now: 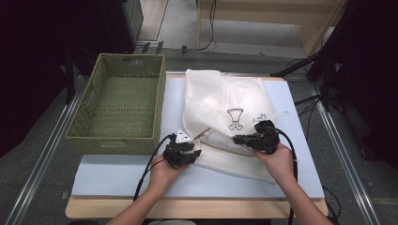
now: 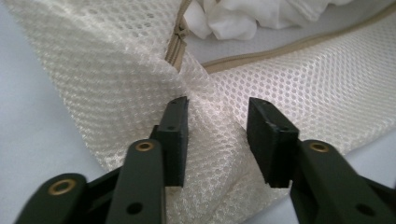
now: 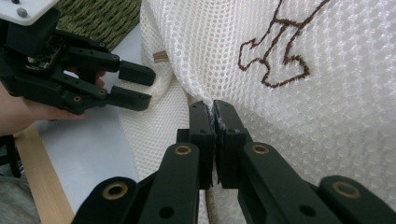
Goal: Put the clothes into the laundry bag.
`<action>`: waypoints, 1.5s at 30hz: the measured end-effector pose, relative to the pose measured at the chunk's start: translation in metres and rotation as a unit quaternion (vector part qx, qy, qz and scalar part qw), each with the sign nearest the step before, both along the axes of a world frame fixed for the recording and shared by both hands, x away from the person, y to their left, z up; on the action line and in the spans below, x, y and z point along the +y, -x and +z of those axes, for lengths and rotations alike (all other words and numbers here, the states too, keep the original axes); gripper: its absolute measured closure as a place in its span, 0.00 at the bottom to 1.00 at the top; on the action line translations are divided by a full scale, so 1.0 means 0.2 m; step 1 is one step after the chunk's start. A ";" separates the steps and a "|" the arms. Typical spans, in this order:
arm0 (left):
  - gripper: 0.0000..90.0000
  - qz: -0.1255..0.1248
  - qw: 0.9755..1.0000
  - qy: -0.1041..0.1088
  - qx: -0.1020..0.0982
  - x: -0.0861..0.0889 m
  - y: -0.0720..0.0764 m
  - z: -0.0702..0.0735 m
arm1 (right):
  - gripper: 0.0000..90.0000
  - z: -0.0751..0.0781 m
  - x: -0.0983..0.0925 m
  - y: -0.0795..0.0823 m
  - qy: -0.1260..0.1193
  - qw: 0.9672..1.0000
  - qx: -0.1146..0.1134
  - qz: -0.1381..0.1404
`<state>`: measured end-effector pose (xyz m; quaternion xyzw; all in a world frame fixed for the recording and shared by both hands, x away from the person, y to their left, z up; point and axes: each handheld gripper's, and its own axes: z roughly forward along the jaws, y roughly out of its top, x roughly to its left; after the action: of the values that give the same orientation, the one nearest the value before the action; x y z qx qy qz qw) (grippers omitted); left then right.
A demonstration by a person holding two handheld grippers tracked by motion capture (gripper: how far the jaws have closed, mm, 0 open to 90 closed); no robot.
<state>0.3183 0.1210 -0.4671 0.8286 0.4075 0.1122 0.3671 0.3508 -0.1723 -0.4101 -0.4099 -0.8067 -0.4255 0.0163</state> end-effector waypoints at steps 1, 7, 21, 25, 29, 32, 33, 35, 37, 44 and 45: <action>0.74 -0.002 1.000 -0.004 0.001 0.00 0.00 0.00 | 0.98 0.00 0.00 0.00 0.001 1.000 -0.001 0.002; 0.96 -0.006 1.000 0.000 0.020 0.01 0.01 0.03 | 0.98 0.01 0.00 0.01 -0.001 1.000 -0.001 0.002; 0.97 -0.037 0.995 0.073 0.062 0.26 0.19 0.25 | 0.98 -0.01 -0.02 0.00 0.004 1.000 0.002 0.005; 0.97 -0.037 0.997 0.058 0.043 0.31 0.26 0.29 | 0.97 -0.02 -0.02 0.00 0.012 1.000 -0.001 0.004; 0.96 -0.025 0.997 0.058 0.041 0.35 0.30 0.29 | 0.98 -0.02 0.02 0.01 0.003 1.000 -0.008 0.013; 0.95 -0.016 0.997 0.060 0.039 0.37 0.30 0.30 | 0.97 -0.02 0.07 0.02 0.008 1.000 -0.012 0.017; 0.95 -0.015 0.997 0.062 0.042 0.38 0.30 0.30 | 0.97 -0.03 0.08 0.02 0.016 1.000 -0.015 0.020; 0.95 -0.012 0.997 0.061 0.050 0.39 0.30 0.29 | 0.97 -0.05 0.09 0.04 0.022 0.999 -0.019 0.024; 0.95 -0.012 0.997 0.056 0.060 0.40 0.30 0.28 | 0.97 -0.09 0.10 0.04 0.020 0.999 -0.009 0.027; 0.97 -0.017 0.996 0.062 0.069 0.41 0.29 0.26 | 0.95 -0.15 0.17 0.05 0.059 0.997 -0.024 0.046; 0.96 -0.015 0.996 0.059 0.071 0.41 0.29 0.26 | 0.95 -0.15 0.16 0.04 0.056 0.997 -0.021 0.045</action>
<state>0.2606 0.2040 -0.4147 0.8174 0.4260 0.0237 0.3870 0.3418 -0.1397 -0.4403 -0.3648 -0.8467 -0.3873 -0.0046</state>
